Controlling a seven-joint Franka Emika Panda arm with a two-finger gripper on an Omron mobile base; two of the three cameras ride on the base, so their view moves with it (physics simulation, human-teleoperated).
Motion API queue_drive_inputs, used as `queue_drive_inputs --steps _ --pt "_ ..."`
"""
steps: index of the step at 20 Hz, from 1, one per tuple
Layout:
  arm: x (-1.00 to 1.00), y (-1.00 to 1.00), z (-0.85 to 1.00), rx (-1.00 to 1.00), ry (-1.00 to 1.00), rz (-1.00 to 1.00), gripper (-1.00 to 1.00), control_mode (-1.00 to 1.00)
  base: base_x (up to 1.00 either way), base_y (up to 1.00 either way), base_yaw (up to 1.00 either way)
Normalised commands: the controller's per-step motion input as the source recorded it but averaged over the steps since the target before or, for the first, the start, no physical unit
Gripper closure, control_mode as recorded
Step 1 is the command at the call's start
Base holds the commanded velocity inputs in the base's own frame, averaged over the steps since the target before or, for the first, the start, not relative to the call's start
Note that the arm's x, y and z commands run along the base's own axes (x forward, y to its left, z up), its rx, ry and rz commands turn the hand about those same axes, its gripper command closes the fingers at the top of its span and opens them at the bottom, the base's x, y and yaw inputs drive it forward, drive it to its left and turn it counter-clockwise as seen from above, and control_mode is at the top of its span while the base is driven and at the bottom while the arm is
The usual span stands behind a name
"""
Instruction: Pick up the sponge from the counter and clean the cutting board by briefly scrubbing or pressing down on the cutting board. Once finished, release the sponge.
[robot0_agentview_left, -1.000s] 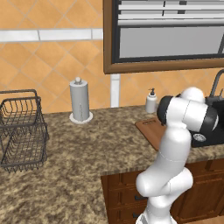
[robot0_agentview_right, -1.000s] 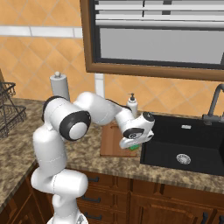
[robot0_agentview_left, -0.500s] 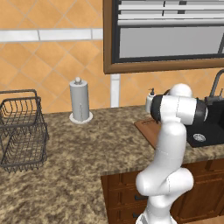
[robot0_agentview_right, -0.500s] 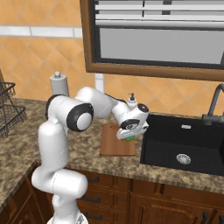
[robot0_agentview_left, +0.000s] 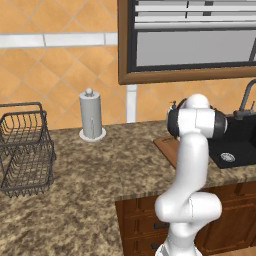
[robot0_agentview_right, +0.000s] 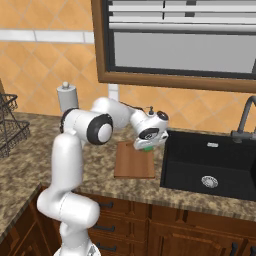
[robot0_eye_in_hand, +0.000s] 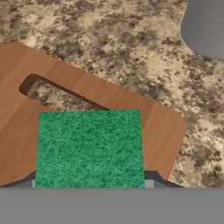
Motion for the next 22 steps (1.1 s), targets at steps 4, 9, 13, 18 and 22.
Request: queue_drive_inputs --steps 4,9,13,18,22 --pt "0.21 0.0 -0.09 0.16 0.01 0.0 1.0 -1.0 0.0 0.0 0.0" --pt "-0.23 0.0 -0.18 0.2 0.1 0.02 1.0 -1.0 0.0 0.0 0.0" --pt "-0.69 0.23 -0.09 0.05 0.05 0.08 1.0 -1.0 0.0 0.0 0.0" --pt "-1.0 0.5 0.14 -0.04 -0.07 0.08 1.0 -1.0 0.0 0.0 0.0" --pt "-0.85 0.94 0.41 -0.23 -0.19 0.0 1.0 -1.0 0.0 0.0 0.0"
